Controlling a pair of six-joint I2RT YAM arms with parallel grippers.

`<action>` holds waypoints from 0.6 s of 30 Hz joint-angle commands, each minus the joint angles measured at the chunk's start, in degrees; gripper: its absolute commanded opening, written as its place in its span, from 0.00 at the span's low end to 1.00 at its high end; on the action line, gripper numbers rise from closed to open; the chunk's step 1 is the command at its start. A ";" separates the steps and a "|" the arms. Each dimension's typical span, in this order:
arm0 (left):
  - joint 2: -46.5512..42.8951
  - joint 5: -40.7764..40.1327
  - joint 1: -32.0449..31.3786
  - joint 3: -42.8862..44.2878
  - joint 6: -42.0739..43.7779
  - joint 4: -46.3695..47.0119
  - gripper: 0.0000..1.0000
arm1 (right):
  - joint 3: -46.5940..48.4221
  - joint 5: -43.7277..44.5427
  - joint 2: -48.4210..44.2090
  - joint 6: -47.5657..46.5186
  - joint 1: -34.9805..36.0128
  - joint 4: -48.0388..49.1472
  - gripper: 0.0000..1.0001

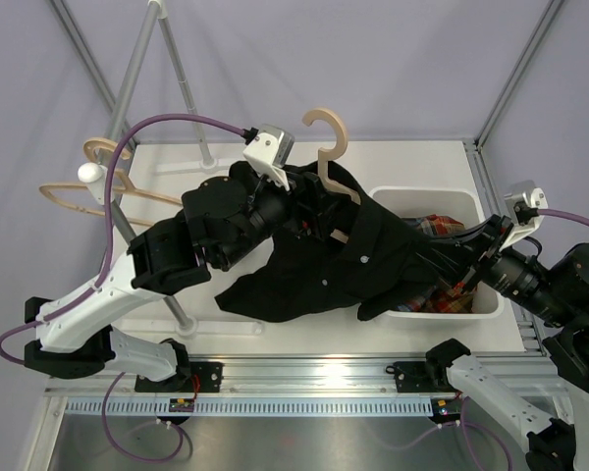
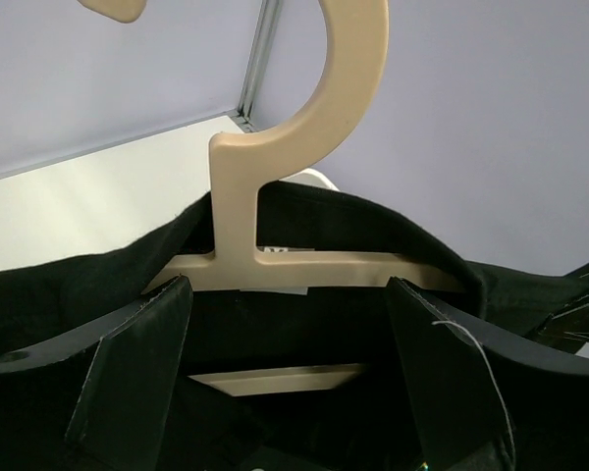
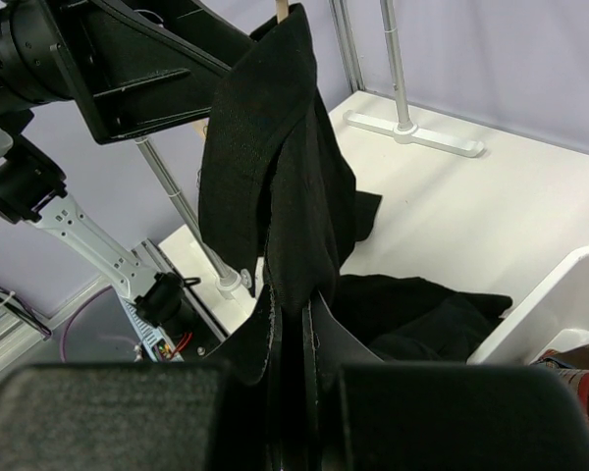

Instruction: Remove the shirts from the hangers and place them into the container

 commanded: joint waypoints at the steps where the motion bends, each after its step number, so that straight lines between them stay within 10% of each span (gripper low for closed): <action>1: 0.14 -0.45 0.19 2.87 0.89 2.47 0.84 | 1.59 -3.76 -0.64 0.13 0.11 3.50 0.00; 18: 0.05 -1.51 0.19 2.70 1.77 2.73 0.84 | 0.80 -5.87 -1.43 0.39 0.02 3.33 0.00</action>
